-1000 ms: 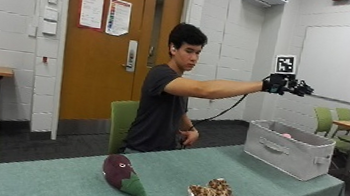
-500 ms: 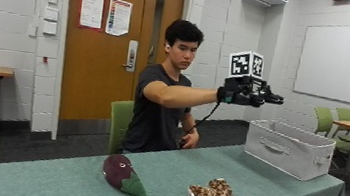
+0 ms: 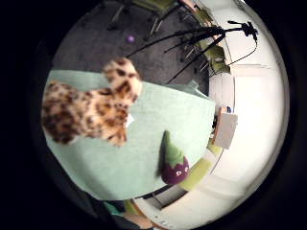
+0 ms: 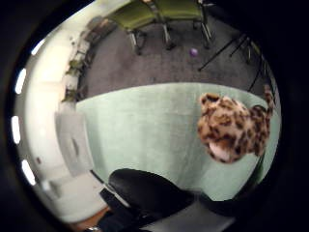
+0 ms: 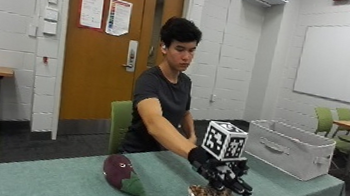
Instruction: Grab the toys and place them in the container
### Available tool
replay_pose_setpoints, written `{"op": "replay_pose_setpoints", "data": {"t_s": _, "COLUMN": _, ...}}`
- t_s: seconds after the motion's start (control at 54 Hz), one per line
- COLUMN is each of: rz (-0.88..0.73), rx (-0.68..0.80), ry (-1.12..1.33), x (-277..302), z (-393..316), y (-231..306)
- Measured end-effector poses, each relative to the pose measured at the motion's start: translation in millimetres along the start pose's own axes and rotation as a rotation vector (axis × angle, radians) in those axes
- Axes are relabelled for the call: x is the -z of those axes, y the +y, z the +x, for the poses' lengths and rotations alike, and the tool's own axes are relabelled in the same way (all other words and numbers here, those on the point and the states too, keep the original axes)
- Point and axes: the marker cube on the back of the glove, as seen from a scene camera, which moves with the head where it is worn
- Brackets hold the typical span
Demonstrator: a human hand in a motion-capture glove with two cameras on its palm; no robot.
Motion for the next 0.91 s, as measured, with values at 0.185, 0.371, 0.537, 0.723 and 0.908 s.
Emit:
{"op": "replay_pose_setpoints", "data": {"t_s": 0.185, "rz": -0.067, "rx": -0.034, "ry": -0.065, "x": -44, "z": 14, "y": 3}}
{"op": "replay_pose_setpoints", "data": {"t_s": 0.371, "rz": -0.105, "rx": -0.045, "ry": -0.119, "x": -57, "z": 18, "y": 15}}
{"op": "replay_pose_setpoints", "data": {"t_s": 0.537, "rz": -0.070, "rx": -0.066, "ry": -0.166, "x": -53, "z": 19, "y": 25}}
{"op": "replay_pose_setpoints", "data": {"t_s": 0.723, "rz": 0.057, "rx": -0.060, "ry": -0.035, "x": -36, "z": 6, "y": 44}}
{"op": "replay_pose_setpoints", "data": {"t_s": 0.908, "rz": 0.086, "rx": 0.001, "ry": -0.030, "x": 4, "z": -13, "y": 69}}
